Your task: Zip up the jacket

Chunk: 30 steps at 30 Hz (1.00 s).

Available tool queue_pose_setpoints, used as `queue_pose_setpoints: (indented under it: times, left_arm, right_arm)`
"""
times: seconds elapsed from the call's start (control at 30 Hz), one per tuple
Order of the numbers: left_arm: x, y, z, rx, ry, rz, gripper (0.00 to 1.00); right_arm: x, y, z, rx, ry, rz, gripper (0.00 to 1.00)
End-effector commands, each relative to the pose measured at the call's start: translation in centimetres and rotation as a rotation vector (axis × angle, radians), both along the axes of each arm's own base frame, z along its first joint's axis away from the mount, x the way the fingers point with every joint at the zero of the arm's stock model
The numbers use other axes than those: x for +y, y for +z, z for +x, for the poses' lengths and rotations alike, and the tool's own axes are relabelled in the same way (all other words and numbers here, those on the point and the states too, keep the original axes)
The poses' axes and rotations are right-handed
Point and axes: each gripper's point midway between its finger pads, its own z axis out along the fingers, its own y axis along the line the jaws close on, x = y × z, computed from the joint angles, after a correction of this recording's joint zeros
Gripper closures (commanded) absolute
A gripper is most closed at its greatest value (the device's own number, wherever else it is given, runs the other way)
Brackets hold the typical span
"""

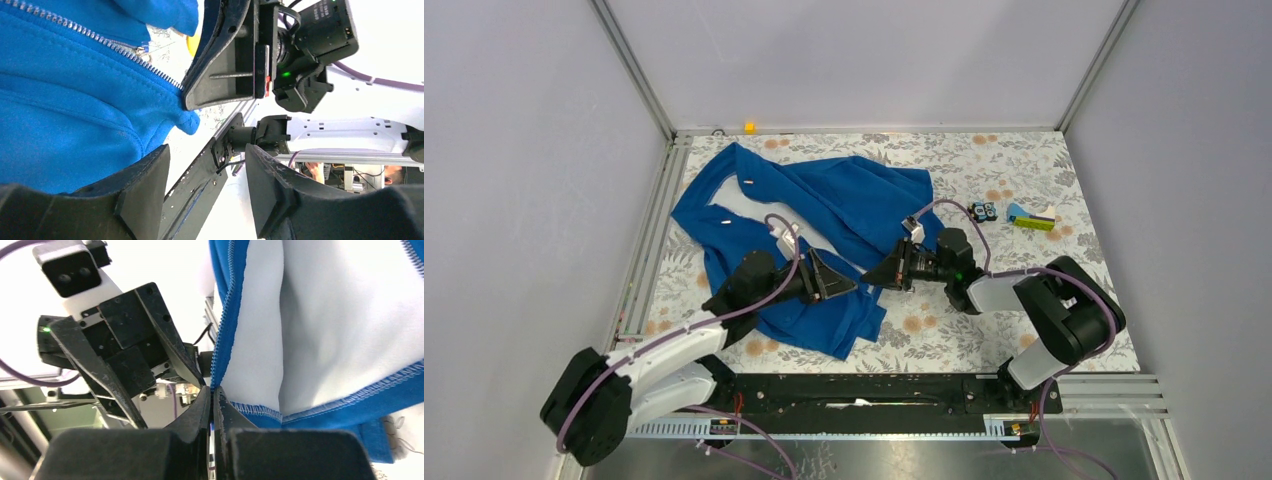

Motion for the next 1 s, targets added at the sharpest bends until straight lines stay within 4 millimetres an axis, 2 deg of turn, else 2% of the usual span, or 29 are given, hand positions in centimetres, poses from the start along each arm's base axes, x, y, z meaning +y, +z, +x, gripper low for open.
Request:
queue_pose_setpoints:
  times: [0.0,0.13,0.23,0.3,0.53,0.67,0.7,0.9,0.97]
  left_arm:
    - [1.1,1.5,0.1,-0.066,0.068,-0.082,0.43]
    - [0.7,1.6,-1.1,0.013,0.042,-0.2,0.47]
    - [0.3,3.2,-1.7,0.04,0.013,-0.341,0.47]
    - [0.0,4.1,-1.8,0.04,-0.014,-0.395,0.47]
    - [-0.8,4.2,-1.9,0.023,-0.046,-0.418,0.54]
    - [-0.9,3.9,-1.8,0.022,-0.046,-0.392,0.41]
    - [-1.1,3.8,-1.7,0.025,-0.047,-0.377,0.41]
    - [-1.6,2.6,-1.0,0.056,-0.035,-0.333,0.57]
    - [-1.7,1.9,-0.9,0.077,-0.029,-0.308,0.58]
  right_arm:
    - [0.3,4.5,-0.6,0.004,0.024,0.156,1.0]
    - [0.2,6.7,-0.7,0.013,0.022,0.254,1.0]
    - [0.3,7.2,-0.5,0.033,0.006,0.295,1.0]
    - [0.3,6.9,-0.3,0.061,-0.012,0.309,1.0]
    - [0.8,5.3,-0.3,0.11,-0.045,0.336,1.0]
    - [0.7,4.1,-0.6,0.148,-0.055,0.336,1.0]
    - [0.8,3.9,-0.6,0.152,-0.054,0.333,1.0]
    - [0.8,3.8,-0.4,0.148,-0.063,0.331,1.0]
    - [0.9,3.9,-0.4,0.147,-0.063,0.333,1.0]
